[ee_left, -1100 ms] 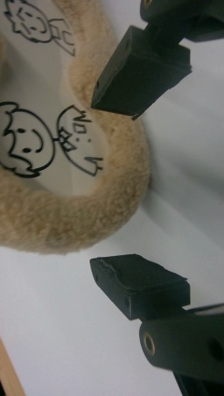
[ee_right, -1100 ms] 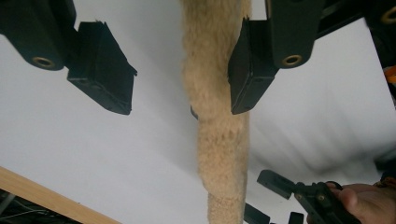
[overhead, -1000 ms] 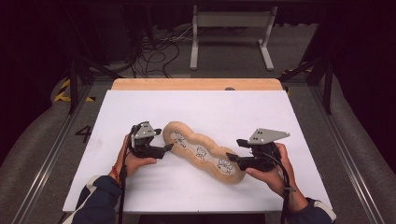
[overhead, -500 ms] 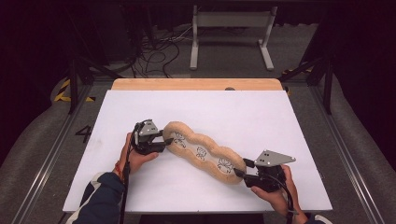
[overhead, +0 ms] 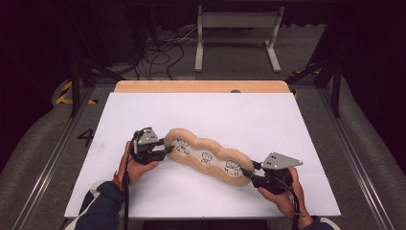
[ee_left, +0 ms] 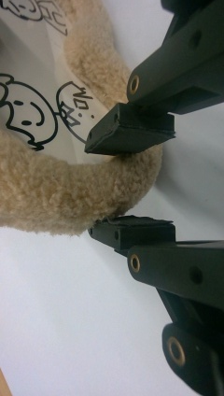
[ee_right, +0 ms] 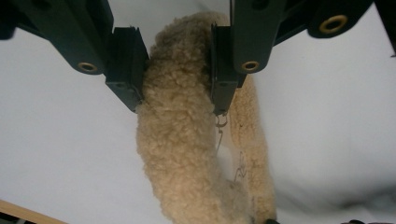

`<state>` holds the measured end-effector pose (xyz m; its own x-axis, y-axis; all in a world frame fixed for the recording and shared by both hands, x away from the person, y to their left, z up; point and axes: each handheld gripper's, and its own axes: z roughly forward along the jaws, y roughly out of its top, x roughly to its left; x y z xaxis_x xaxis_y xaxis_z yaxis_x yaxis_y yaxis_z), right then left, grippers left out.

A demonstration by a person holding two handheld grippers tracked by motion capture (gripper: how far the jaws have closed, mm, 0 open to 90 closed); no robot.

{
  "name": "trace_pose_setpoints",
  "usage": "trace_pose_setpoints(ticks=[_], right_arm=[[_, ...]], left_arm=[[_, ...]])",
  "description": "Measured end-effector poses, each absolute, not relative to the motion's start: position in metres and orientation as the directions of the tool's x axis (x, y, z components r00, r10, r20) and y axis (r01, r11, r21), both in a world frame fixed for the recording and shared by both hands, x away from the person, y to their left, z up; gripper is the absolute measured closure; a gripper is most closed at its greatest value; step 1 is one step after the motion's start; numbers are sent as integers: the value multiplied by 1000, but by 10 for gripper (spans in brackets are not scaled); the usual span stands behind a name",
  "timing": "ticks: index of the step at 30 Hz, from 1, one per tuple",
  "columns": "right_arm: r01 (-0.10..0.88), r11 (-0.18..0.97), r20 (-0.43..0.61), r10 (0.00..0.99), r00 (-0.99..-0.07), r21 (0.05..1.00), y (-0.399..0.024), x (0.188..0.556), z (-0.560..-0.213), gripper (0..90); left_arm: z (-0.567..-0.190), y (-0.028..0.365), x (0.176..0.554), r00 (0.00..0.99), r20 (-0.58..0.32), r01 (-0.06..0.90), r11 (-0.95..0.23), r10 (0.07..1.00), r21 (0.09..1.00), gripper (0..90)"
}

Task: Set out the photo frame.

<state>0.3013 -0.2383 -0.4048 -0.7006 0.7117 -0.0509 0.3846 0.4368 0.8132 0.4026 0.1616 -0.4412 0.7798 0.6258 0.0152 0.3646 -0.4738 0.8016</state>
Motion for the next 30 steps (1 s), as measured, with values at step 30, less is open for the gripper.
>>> trace_pose_setpoints(ticks=[30], right_arm=[[398,366,4,732,-681,841,-251,302,-426,621]], left_arm=[[-444,165,387,778,49,331,-476,626,815,568]])
